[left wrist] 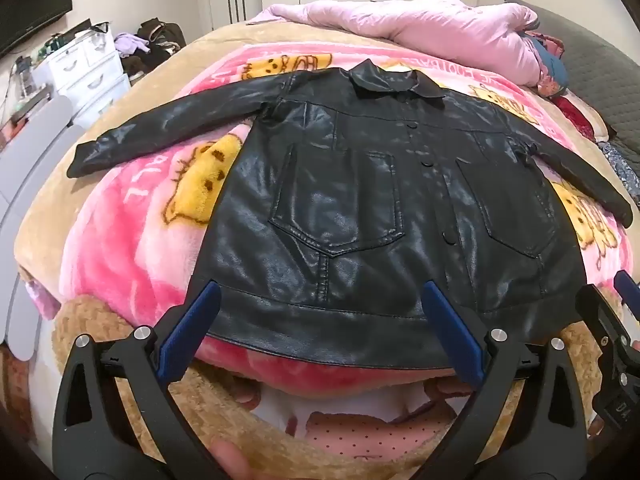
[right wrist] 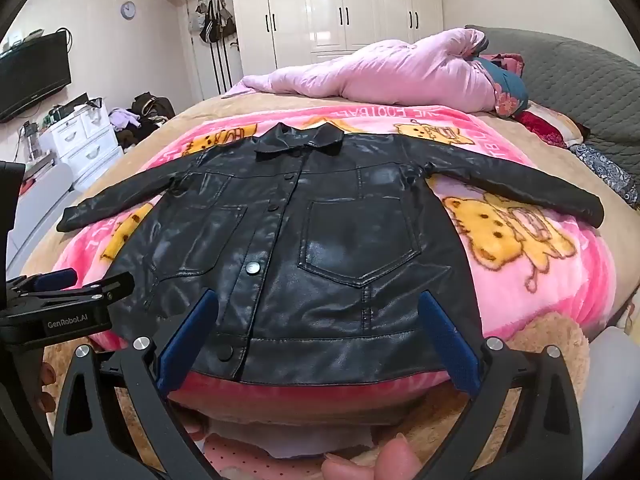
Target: Fold large clothes
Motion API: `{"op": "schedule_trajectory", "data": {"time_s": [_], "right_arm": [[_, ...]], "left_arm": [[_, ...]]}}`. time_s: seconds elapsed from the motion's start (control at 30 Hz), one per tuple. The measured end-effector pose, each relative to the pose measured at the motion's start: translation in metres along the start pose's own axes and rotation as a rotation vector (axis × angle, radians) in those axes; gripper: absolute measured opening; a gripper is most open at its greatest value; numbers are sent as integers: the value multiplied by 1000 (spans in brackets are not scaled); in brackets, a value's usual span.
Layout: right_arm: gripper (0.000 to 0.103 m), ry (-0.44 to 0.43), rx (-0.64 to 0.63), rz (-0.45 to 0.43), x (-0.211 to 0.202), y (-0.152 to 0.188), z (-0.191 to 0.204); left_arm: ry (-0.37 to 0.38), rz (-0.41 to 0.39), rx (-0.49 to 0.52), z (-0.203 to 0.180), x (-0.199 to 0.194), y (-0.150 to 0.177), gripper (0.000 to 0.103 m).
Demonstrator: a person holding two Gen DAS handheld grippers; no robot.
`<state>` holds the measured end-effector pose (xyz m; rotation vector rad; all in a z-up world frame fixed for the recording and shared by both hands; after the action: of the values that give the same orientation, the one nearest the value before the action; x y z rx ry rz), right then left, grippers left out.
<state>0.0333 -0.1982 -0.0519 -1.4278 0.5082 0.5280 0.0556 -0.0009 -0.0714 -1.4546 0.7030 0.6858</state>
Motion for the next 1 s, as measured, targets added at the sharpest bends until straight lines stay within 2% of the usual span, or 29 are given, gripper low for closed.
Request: {"op": "schedule_trajectory", "data": {"time_s": [0.43, 1.0], "right_arm": [[99, 8, -2, 4, 0, 4, 5], [99, -1, 6, 12, 3, 4, 1]], "left_arm": [[7, 2, 3, -1, 9, 6, 94], [15, 0, -8, 0, 1, 0, 94]]}}
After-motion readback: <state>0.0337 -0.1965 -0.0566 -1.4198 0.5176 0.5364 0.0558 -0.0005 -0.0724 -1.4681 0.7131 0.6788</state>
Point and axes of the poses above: each gripper's, at about its wrist camera, not at the fingertips, and x roughly the way its jaws point, z to its left, y to its underside, the point moved 9 cm from there along x, roughly the way its jaws point, and after that the axes turned 1 degree about -z, right-handed, at the moved point
